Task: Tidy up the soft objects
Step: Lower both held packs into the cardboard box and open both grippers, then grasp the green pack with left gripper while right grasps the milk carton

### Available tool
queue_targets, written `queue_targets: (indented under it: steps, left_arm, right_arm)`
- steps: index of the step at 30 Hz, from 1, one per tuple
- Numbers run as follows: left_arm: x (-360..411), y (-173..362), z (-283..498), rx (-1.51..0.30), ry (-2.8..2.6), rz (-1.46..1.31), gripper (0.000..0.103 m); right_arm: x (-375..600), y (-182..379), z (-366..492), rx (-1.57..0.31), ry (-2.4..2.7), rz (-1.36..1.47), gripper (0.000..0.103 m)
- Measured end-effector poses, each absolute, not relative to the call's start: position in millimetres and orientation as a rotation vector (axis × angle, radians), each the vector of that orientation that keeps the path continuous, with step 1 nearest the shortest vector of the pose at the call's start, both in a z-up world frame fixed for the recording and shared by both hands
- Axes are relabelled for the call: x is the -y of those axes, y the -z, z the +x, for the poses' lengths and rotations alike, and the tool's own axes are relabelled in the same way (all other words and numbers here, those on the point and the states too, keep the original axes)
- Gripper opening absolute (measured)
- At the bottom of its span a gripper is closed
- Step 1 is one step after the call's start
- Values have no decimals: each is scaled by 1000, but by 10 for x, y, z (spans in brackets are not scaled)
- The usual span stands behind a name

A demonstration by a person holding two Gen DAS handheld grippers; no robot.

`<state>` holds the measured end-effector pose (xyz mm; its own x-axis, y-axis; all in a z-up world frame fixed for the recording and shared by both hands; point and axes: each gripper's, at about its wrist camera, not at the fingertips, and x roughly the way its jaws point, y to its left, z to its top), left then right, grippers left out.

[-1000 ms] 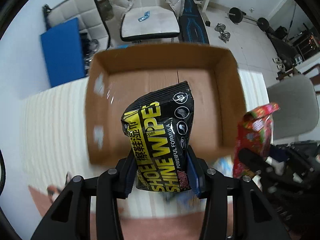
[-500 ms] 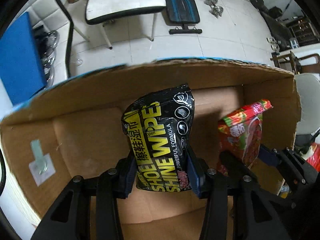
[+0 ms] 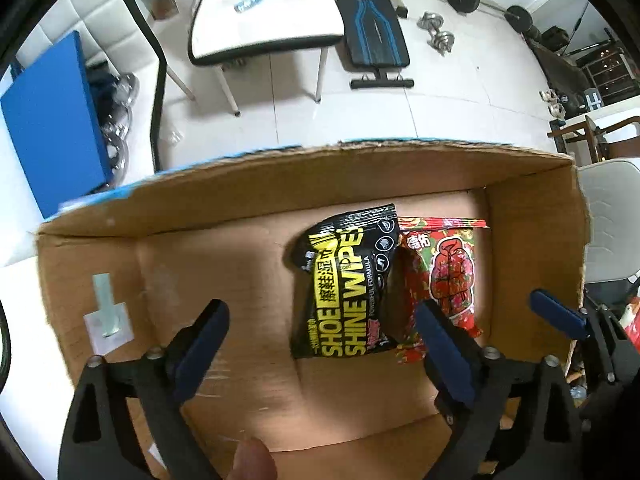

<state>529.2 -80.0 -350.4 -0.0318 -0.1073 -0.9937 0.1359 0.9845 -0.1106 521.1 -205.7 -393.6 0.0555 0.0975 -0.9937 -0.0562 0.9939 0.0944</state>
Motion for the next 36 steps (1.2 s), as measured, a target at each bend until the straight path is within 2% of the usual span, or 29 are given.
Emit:
queue_targets:
  steps: [6,13,16,21,25,29,31,36]
  left_arm:
    - [711,3269,5096,-1518,193,17,101]
    - [643,2860,4713,-1455,166,-6,103]
    - [553,2603,4398,-1403,111,-24,103]
    - [419,2393,3633,-1390,-10,-124,103]
    - [477,2563,3078,-1452,-35,-199,102]
    - [591,3032,2741,-1577,-49,-223,87]
    - [670,3280,2677,-1631,-46,-202,85]
    - [849,3746,2638,-1713,-58,-182,85]
  right_arm:
    - [1997,3830,5205,-1471,-94,69,103]
    - [1970,3369,4771,-1322,-138,50,103]
    - [2093,3188,4539,-1290,-181,100,103]
    - [2411,3089,3956,-1361,-153,151,103]
    - [2673,3212,3450,-1392,-164,138,103]
    - [2688,3579,3171,-1474,-232,-50,102]
    - [2658,3775,3143,-1505,-259,-124,94]
    - [2493,4255,3185,-1567,-293,-241,87]
